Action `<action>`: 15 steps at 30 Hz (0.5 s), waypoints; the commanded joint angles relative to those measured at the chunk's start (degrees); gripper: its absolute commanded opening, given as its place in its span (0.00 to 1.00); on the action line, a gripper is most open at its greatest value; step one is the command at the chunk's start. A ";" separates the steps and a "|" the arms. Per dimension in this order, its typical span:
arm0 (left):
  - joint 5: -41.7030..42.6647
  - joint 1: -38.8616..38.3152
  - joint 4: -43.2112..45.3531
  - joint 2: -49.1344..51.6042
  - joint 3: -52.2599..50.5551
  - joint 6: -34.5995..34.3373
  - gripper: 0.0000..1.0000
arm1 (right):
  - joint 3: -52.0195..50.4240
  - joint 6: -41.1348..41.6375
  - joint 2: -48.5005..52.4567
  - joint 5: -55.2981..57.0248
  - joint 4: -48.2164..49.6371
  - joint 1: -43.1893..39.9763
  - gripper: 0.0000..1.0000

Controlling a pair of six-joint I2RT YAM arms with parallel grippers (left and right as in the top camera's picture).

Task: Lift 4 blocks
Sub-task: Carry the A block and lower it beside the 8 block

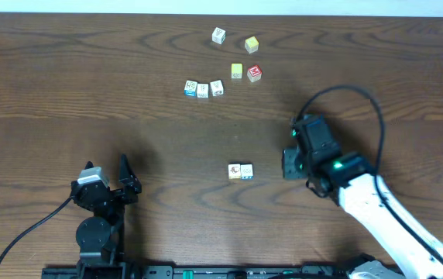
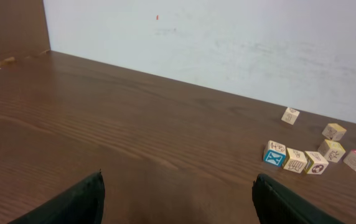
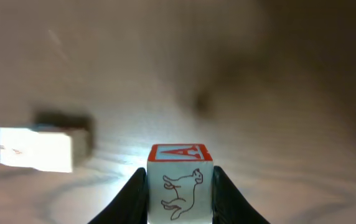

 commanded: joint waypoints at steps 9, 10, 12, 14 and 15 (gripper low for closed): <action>-0.28 0.22 -1.99 -0.09 -1.33 0.13 0.77 | -1.14 3.41 4.11 -2.43 4.46 6.56 0.05; -0.28 0.22 -1.99 -0.09 -1.33 0.13 0.77 | -1.14 3.39 4.31 -2.32 5.49 6.91 0.07; -0.28 0.24 -1.99 -0.09 -1.33 0.13 0.76 | -1.14 3.89 4.87 -1.84 6.54 7.15 0.07; -0.28 0.22 -1.99 -0.09 -1.33 0.13 0.76 | -1.14 4.72 6.01 -1.51 7.37 7.15 0.07; -0.28 0.22 -1.99 -0.09 -1.33 0.13 0.76 | -1.14 4.70 6.75 -1.51 7.91 7.15 0.07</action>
